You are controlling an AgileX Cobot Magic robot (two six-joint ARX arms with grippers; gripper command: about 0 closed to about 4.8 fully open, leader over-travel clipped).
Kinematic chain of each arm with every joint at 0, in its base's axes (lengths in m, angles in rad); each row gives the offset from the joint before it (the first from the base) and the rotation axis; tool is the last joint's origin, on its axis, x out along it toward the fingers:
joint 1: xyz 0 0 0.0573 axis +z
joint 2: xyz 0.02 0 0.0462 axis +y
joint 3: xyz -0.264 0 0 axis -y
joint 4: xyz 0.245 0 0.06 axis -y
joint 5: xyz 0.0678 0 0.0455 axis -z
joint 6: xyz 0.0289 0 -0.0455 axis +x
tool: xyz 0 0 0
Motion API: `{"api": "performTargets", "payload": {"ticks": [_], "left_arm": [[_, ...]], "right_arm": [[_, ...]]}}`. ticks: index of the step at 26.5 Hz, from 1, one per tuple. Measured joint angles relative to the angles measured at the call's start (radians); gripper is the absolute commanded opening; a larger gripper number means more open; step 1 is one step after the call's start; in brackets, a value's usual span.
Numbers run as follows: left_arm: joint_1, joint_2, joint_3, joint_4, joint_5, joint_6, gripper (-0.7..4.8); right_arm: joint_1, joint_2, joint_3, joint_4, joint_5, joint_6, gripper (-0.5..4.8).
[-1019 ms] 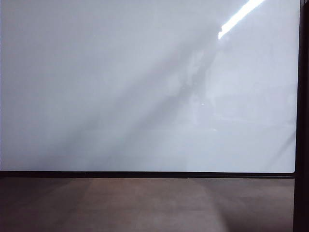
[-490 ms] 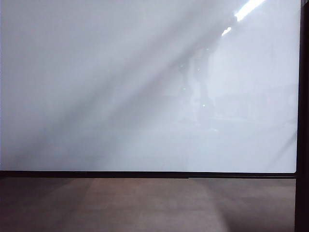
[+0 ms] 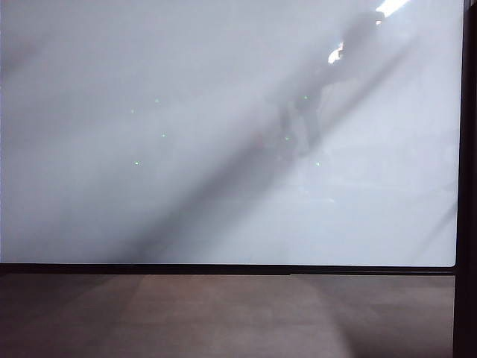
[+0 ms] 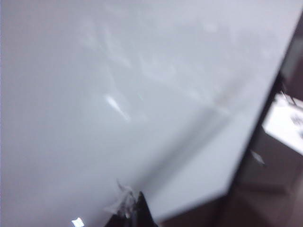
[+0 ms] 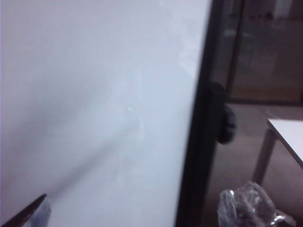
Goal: Reach to the right to find the marker pen, pick it up, and write the number 4 on the whiteboard.
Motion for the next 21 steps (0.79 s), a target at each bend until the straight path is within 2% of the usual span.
{"api": "performTargets", "payload": {"ticks": [5,10,12,16,21], "left_arm": [[-0.120,0.122,-0.004,-0.022,0.000,0.040,-0.05],[-0.276,0.278,0.098,0.020,-0.052,0.172,-0.05],[-0.282,0.338,0.133,0.006,-0.057,0.215,-0.05],[-0.319,0.454,0.169,0.016,-0.096,0.232,-0.05],[-0.353,0.561,0.167,0.033,-0.065,0.238,-0.05]], "right_arm": [[-0.075,0.099,-0.006,0.051,-0.029,0.005,4.72],[-0.079,0.184,-0.074,0.189,-0.027,0.006,4.72],[-0.073,0.201,-0.110,0.288,-0.036,0.006,4.72],[-0.087,0.334,-0.150,0.450,-0.031,0.006,4.72],[-0.099,0.481,-0.199,0.484,-0.076,-0.016,4.72]]}}
